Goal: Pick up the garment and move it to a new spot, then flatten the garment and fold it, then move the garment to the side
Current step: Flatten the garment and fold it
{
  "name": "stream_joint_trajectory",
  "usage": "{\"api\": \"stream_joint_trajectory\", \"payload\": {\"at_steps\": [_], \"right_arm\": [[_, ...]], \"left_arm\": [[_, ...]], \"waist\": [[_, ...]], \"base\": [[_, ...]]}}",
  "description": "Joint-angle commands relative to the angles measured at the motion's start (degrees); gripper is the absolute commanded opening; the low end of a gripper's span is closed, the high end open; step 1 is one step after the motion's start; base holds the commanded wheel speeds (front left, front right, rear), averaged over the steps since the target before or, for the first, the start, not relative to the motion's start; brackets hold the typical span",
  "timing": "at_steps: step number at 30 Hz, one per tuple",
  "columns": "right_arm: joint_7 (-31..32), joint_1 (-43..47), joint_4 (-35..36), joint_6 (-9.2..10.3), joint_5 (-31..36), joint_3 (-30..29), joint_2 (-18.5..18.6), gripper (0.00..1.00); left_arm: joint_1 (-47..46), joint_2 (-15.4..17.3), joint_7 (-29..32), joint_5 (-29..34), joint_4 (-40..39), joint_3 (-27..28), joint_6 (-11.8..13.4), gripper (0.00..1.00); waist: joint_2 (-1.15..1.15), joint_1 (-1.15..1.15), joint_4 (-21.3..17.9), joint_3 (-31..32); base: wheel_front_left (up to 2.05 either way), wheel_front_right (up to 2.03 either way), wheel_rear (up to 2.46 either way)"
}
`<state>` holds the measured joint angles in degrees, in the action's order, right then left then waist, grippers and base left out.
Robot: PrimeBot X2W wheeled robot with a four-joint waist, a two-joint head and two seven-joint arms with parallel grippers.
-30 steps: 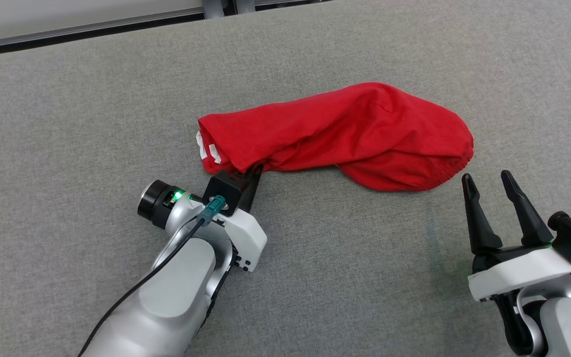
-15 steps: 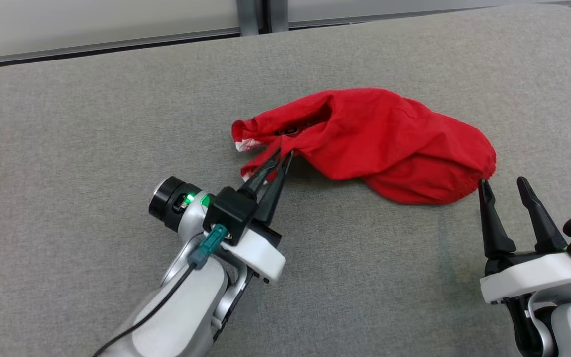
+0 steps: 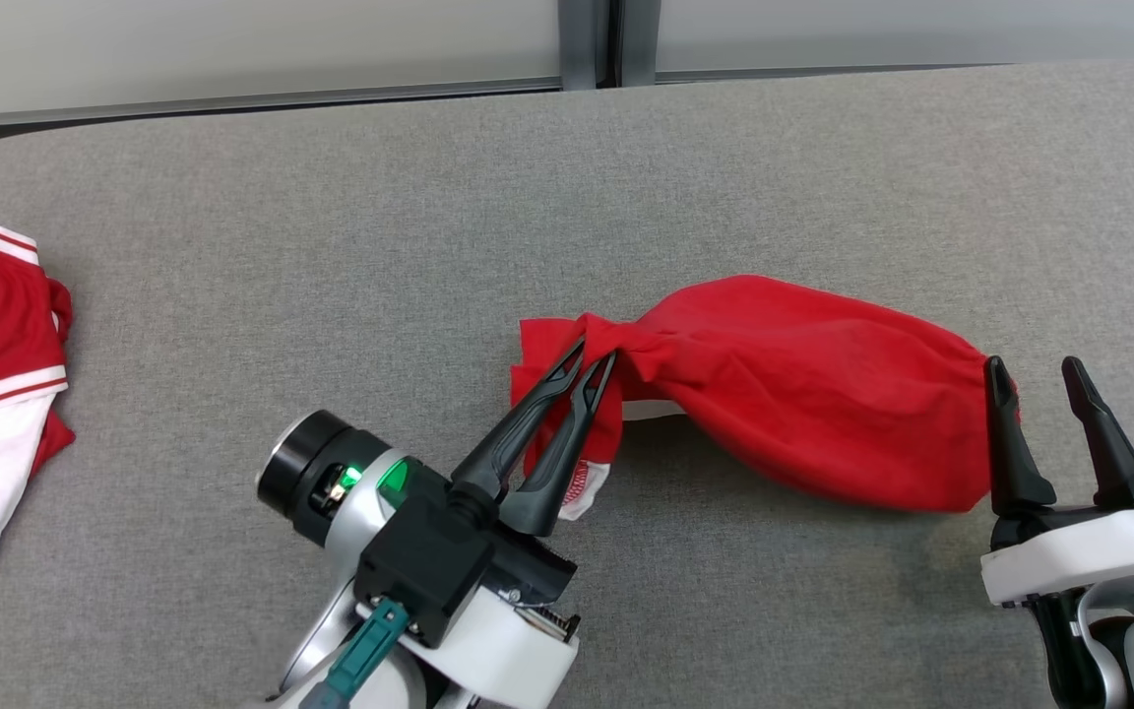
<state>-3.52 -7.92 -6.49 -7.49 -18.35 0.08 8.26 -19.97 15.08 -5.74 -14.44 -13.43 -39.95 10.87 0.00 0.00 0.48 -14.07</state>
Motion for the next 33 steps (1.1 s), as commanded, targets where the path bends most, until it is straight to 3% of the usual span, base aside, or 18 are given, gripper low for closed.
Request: {"api": "stream_joint_trajectory", "payload": {"at_steps": [1, 5, 10, 19, 29, 30, 31, 32, 33], "right_arm": [[0.1, 0.5, 0.3, 0.00, 0.0, -0.3, 0.2, 1.00], [0.4, 0.1, 0.9, 0.00, -0.3, -0.5, 0.2, 1.00], [0.6, -0.6, 1.4, 0.00, -0.7, -0.4, 0.1, 1.00], [0.6, -2.1, 1.9, 0.00, -1.1, -0.6, 0.6, 1.00], [0.0, -4.2, 1.6, 0.00, -1.7, 0.2, 1.6, 1.00], [0.0, -4.2, 1.5, 0.00, -1.7, 0.2, 1.6, 1.00], [0.0, -4.3, 1.4, 0.00, -1.8, 0.2, 1.6, 1.00], [0.0, -4.4, 1.3, 0.00, -1.8, 0.2, 1.7, 1.00], [-0.1, -4.4, 1.2, 0.00, -1.7, 0.2, 1.7, 1.00]], "left_arm": [[0.8, 0.5, 0.5, 0.1, -1.3, 0.4, 0.6, 0.00], [2.6, 1.6, 2.5, -1.2, -4.0, 1.6, 2.0, 0.00], [2.7, 1.7, 2.0, -3.1, -0.9, 3.6, 2.2, 0.00], [-0.9, 0.7, -1.0, -6.3, 9.0, 6.6, 1.1, 0.00], [-8.2, -0.6, -4.7, -11.3, 27.5, 11.7, -1.6, 0.00], [-8.9, -0.5, -5.0, -11.5, 29.3, 12.1, -1.6, 0.33], [-9.3, -0.6, -5.5, -11.8, 30.6, 12.5, -1.8, 0.83], [-9.8, -0.9, -6.0, -12.2, 31.8, 12.8, -2.1, 1.00], [-10.1, -1.1, -6.7, -12.1, 32.9, 13.1, -2.1, 1.00]], "waist": [[0.00, 0.00, 0.1, -0.1], [0.00, 0.00, 0.1, -0.8], [0.00, 0.00, -1.0, -2.2], [0.00, 0.00, -3.1, -6.2], [0.00, 0.00, -4.8, -9.9], [0.00, 0.00, -4.8, -9.9], [0.00, 0.00, -4.8, -9.9], [0.00, 0.00, -4.7, -9.9], [0.00, 0.00, -4.7, -9.8]], "base": [[0.00, 0.00, 0.00], [0.00, 0.00, 0.00], [0.00, 0.00, 0.00], [0.00, 0.00, 0.00], [0.00, 0.00, 0.00], [0.00, 0.00, 0.00], [0.00, 0.00, 0.00], [0.00, 0.00, 0.00], [0.00, 0.00, 0.00]]}}
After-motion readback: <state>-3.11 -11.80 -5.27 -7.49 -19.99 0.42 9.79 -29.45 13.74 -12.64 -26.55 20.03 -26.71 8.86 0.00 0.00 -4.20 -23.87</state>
